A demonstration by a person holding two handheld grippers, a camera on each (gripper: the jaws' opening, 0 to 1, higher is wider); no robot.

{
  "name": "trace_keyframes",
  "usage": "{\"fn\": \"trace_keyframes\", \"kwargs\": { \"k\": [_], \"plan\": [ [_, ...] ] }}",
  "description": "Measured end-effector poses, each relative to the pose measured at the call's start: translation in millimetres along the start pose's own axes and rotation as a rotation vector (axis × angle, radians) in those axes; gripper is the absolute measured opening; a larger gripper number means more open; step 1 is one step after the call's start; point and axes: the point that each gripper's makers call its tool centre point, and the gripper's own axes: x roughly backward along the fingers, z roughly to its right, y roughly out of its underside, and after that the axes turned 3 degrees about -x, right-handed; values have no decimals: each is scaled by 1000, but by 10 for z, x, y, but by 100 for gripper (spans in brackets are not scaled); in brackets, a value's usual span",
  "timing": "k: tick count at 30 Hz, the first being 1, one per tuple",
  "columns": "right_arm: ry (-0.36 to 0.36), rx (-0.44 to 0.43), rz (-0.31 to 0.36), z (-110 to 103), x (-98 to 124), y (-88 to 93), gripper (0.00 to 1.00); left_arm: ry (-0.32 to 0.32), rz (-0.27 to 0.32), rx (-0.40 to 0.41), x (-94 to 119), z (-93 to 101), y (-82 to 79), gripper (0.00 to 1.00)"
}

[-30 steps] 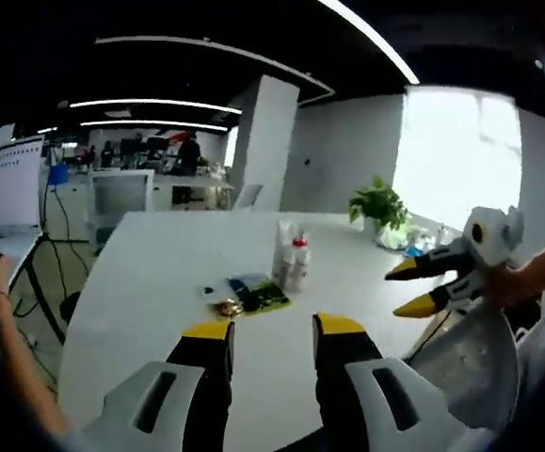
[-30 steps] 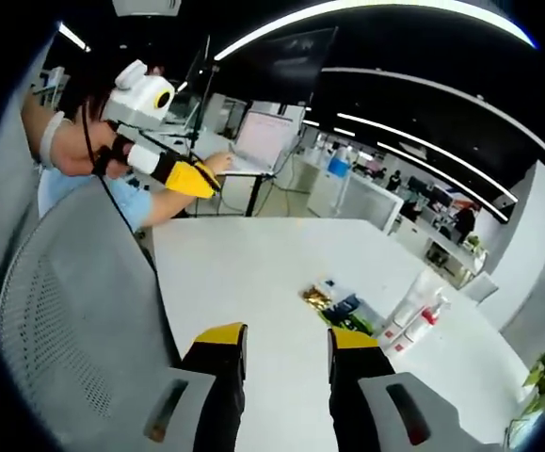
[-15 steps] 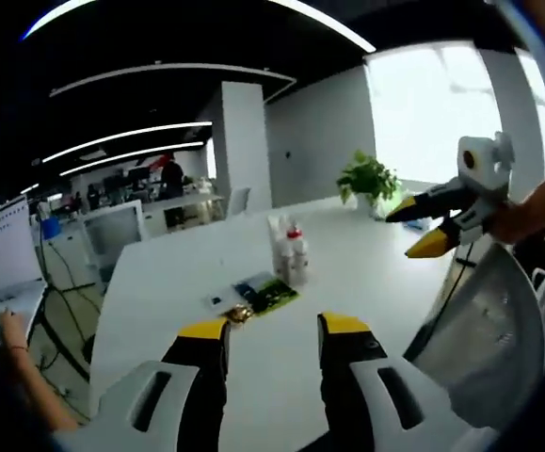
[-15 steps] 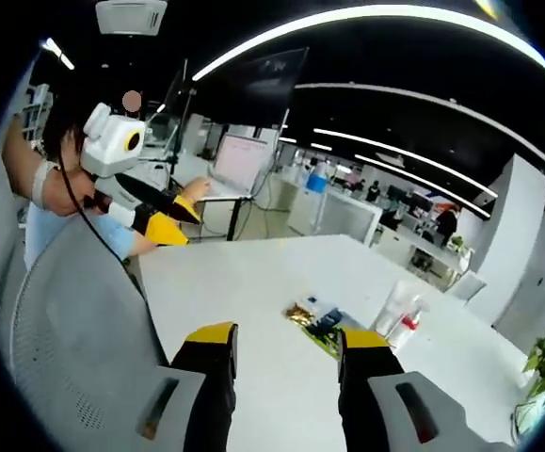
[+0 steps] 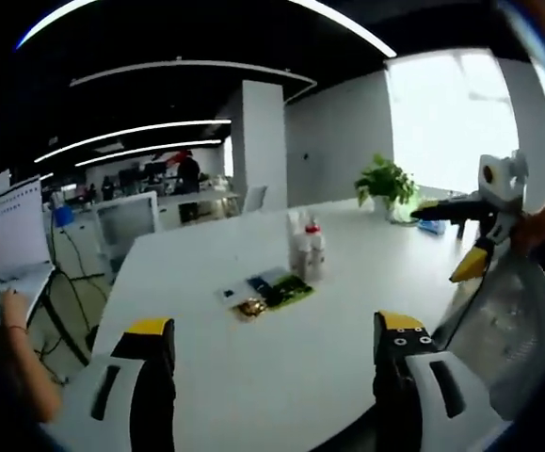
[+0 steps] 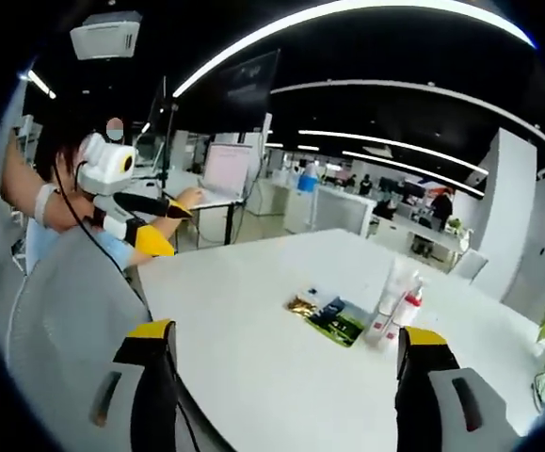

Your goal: Arrange the skincare products in the storage area until every visible bottle or jar stands upright without overlapping.

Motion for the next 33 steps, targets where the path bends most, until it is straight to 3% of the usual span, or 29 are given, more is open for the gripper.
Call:
{"fn": "trace_keyframes", "kwargs": {
  "k": [2,3,5,8,11,16,22,23,26,33],
  "plan": [
    [14,9,-89,31,19,142,95,-1,-10,-13,1,24,19,80],
    [35,42,-36,78,35,54,93,1,-16,-11,0,22,23,80],
    [29,-3,3,87,75,32,93,-5,-31,-3,-20,2,43,80],
    [47,-10,-61,132,62,168,96,-9,-70,6,-43,-12,129,76],
    [44,-19,16,113,79,11,95,2,-105,12,-54,-6,212,73],
    [65,-45,55,151,102,-54,94,31,-182,14,-61,36,389,66],
    [62,-57,77,96,64,-89,97,78,-208,17,-33,88,482,63],
    [59,-54,68,70,41,-78,97,100,-222,-11,-34,108,512,62],
    [54,-40,63,21,14,-81,96,83,-233,-2,-7,40,550,60],
    [21,-24,-47,-44,-56,121,92,73,-248,-9,11,7,582,56]
  ]
}}
